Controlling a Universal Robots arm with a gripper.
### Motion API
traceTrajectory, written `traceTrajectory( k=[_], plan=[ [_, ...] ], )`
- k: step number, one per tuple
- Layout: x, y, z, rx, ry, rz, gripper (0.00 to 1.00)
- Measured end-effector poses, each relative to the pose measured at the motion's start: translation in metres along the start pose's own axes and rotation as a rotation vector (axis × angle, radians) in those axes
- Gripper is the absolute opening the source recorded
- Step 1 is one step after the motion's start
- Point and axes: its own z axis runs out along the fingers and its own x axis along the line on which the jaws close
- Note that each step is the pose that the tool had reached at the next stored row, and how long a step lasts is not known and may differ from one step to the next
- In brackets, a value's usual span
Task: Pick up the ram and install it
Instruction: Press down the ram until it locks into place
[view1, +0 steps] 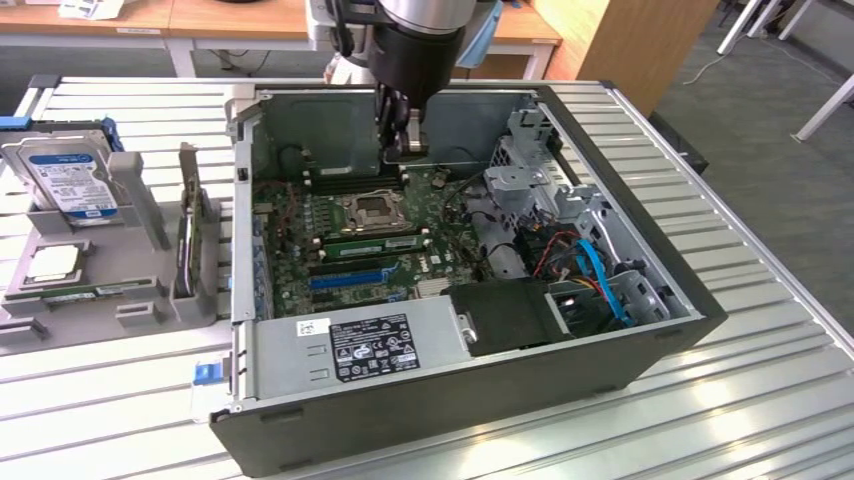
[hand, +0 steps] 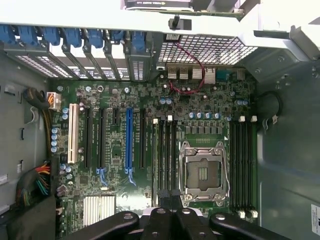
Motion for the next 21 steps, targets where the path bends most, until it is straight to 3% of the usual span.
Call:
traceTrajectory(
  k=[21],
  plan=[
    [0.0,-0.0018,-0.0001,0.0001,-0.0001,0.0,0.1]
  ],
)
